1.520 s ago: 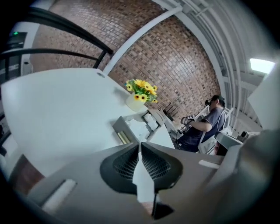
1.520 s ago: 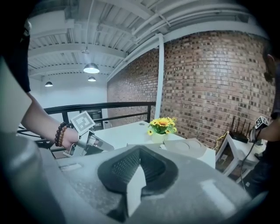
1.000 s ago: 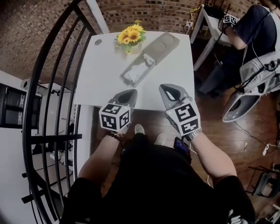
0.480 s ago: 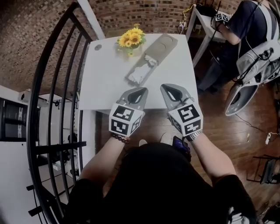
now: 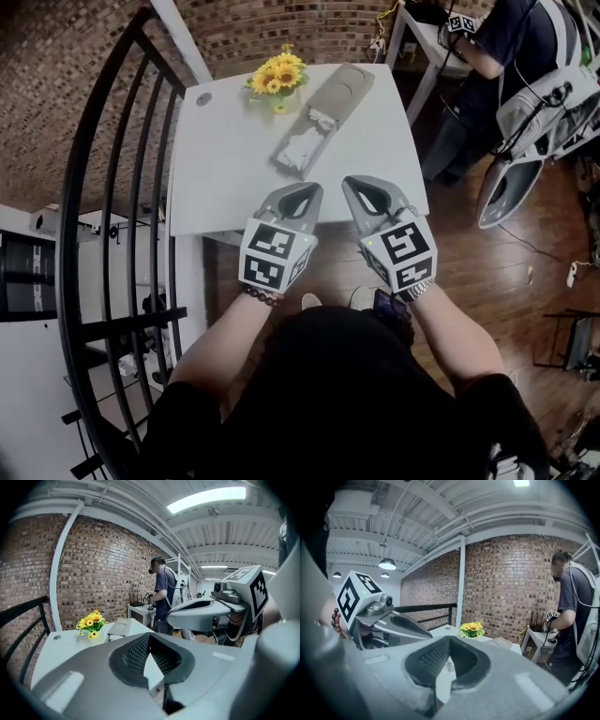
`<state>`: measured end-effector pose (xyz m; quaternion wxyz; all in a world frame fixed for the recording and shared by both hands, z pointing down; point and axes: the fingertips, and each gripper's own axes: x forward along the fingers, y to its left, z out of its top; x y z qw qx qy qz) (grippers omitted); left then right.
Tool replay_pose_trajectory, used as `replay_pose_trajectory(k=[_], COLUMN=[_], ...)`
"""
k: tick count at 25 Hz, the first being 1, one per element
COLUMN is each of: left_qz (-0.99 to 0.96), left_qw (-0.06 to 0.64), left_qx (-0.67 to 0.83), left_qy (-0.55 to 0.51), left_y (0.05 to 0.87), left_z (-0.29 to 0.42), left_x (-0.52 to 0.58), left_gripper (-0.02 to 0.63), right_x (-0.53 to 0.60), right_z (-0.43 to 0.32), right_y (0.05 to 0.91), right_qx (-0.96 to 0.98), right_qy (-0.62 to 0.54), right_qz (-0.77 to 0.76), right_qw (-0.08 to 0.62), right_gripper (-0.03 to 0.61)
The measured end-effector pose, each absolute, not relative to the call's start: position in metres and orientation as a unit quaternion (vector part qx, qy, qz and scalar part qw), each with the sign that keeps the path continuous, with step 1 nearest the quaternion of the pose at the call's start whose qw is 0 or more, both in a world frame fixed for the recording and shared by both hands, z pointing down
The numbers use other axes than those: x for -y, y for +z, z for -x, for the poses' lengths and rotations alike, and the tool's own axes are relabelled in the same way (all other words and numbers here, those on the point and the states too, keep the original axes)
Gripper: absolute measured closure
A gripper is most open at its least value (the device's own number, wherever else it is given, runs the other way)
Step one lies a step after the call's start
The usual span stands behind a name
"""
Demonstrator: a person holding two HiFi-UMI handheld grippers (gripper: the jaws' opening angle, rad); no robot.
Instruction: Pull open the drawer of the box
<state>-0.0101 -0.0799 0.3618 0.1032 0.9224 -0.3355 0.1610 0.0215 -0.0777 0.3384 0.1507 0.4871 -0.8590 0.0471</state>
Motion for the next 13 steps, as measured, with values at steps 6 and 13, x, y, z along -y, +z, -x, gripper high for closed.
replay_pose_trajectory(k=[6,13], left_qz=[-0.917,-0.914], left_qw=[0.106,0.113], left_qx=[0.351,0.357], left_qy=[0.154,0.159], left_y=[0.358,0.366], left_z=[0.01,0.003], left_x=[0.077,0.068], left_gripper=[0.597,0.597], right_x=[0.076,0.069], right_z=[-0.024,-0.029], right_y=[0.335,0.338], right_qx=[0.864,0.868], right_qy=[0.043,0.044], right_qz=[-0.478,-0.469], right_qw=[0.153,0.155], right_gripper=[0.588,0.588])
